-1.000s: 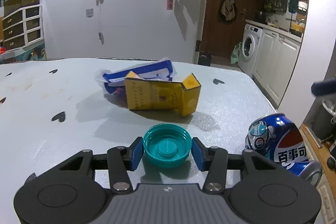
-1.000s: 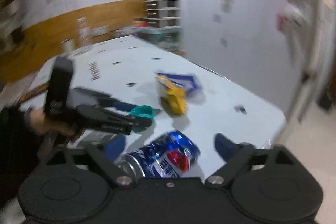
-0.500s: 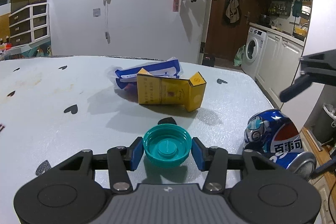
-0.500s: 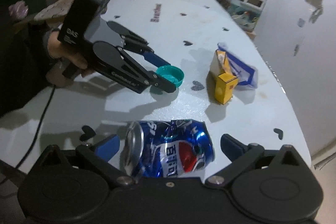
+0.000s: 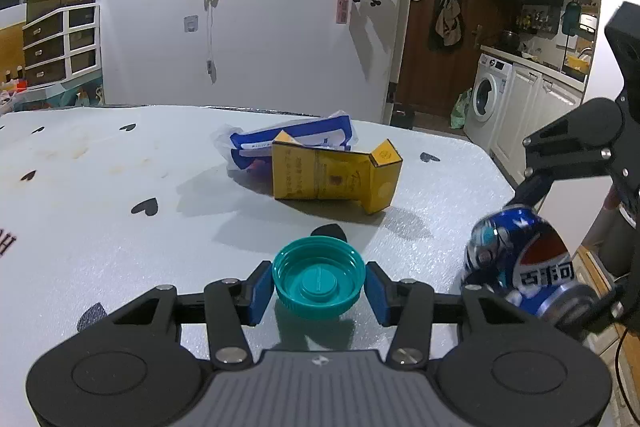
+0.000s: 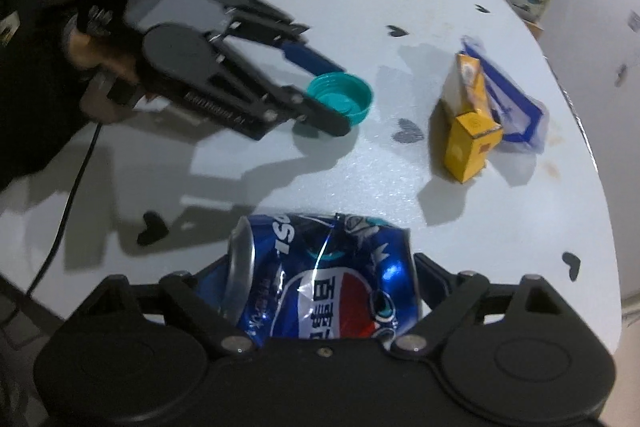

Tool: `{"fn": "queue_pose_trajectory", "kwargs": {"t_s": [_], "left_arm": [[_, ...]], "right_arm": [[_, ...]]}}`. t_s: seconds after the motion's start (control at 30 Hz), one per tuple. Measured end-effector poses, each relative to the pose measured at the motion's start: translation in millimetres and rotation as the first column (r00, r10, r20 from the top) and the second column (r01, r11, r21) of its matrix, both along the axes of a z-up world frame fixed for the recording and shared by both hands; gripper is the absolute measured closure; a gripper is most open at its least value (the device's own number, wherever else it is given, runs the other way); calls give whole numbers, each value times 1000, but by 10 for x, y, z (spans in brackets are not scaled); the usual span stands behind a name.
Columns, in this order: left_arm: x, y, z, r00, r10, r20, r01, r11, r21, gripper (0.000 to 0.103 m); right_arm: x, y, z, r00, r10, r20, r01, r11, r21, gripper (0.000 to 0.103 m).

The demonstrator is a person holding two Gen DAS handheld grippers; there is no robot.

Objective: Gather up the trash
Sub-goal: 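Lift and carry the teal cap and Pepsi can with both tools toward the bin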

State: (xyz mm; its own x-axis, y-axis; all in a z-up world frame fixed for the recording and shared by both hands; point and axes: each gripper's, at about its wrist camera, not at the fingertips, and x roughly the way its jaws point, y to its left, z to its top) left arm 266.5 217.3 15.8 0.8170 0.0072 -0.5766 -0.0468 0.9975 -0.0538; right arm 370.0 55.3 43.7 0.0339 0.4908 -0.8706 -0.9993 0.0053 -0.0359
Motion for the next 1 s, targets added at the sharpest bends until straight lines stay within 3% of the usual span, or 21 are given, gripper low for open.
{"fn": "queue_pose_trajectory", "kwargs": {"t_s": [0.07,0.17,0.23,0.3,0.43,0.6,0.9,1.0], "left_arm": [[0,-3,-8,1000,1,-4,-1,1000,2,53],[-5,-1,5,1000,4,1,-4,1000,-1,53],[-10,4,20,1000,11,9,-11,1000,-6,53],[-18,13,35,1000,20,16,-20,1000,-13,53],[-38,3,80,999,25,35,-25,999,-20,53],[-73,-56,131,998,12,54,-11,1000,-24,53],[38,-145,-41,997,-35,-66,38,998,44,53],[51,-174,-76,998,-24,-54,27,998,57,52]], "right_arm": [[46,1,6,997,-82,3,82,997,11,12],[19,-62,32,980,-178,83,173,983,69,12],[-28,-100,61,950,-269,156,248,959,140,12],[-82,-145,92,926,-333,176,298,933,200,13],[-265,-220,131,887,-429,170,373,884,280,14],[-405,-325,123,822,-557,117,489,796,357,15],[-623,-460,96,773,-632,54,565,724,395,15],[-630,-504,126,756,-652,51,582,706,404,15]]}}
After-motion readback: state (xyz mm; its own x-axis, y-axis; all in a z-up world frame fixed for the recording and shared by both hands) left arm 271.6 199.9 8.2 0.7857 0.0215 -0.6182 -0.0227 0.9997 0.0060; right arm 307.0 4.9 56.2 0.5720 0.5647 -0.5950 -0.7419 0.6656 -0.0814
